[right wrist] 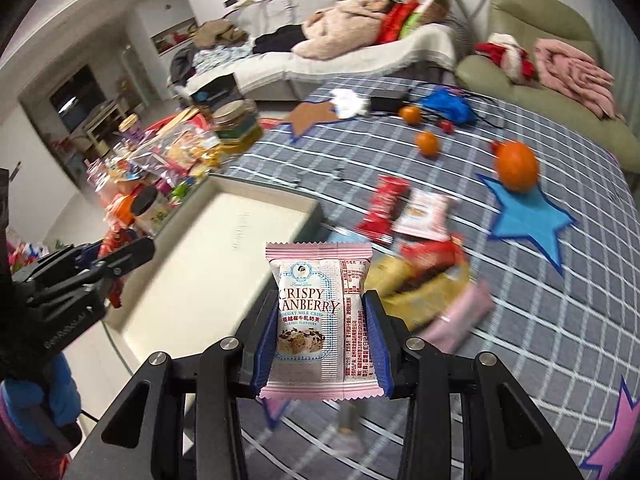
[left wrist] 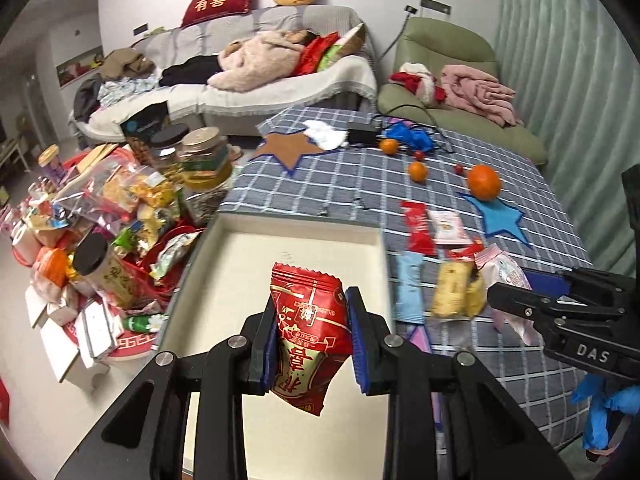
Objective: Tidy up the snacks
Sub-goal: 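Carry the red packet with the left tool while the right tool carries the Crispy Cranberry packet to the box, then open both tools to drop the two packets into the cream box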
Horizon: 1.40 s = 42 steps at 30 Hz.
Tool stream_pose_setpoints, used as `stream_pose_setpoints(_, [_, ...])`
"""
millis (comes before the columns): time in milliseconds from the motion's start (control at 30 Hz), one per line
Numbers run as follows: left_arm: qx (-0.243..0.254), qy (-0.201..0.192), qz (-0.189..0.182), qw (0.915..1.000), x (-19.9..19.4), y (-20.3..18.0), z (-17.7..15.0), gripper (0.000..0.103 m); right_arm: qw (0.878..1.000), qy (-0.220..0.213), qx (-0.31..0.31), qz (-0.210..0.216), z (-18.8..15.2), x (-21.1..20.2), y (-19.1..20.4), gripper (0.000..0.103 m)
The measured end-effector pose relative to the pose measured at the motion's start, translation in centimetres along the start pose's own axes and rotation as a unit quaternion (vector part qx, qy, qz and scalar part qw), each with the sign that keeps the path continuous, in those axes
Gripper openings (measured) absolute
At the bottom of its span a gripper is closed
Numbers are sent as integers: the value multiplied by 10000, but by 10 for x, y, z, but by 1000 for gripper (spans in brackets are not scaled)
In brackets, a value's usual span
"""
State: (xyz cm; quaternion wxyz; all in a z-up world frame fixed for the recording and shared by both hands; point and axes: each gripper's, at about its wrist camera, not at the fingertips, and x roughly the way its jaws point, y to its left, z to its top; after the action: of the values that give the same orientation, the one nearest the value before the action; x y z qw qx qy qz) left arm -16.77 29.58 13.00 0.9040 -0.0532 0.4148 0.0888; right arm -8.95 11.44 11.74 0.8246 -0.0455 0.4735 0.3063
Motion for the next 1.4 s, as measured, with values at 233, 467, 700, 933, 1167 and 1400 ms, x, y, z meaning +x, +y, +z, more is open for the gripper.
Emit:
stream_pose_setpoints(233, [-243, 224, 115, 9994, 21, 31, -9, 33, 9988, 201, -399, 200, 15, 26, 40, 42])
stream_pose_setpoints(467, [-403, 417, 122, 9982, 40, 49, -17, 33, 9969, 380, -623, 299, 23, 50, 68, 42])
stream_pose_setpoints(700, [-505, 582, 109, 9970, 57, 61, -23, 33, 9950, 562, -747, 353, 29, 73, 86, 42])
stream_pose_setpoints(933, [-568, 736, 91, 9956, 70, 70, -29, 33, 9934, 690, -826, 385, 30, 92, 98, 42])
stream_pose_setpoints(1167, [-625, 865, 61, 9943, 81, 74, -33, 33, 9926, 804, -840, 361, 30, 107, 100, 42])
stream_pose_setpoints(1400, [-573, 970, 25, 9936, 88, 71, -37, 33, 9923, 881, -785, 364, 30, 115, 98, 42])
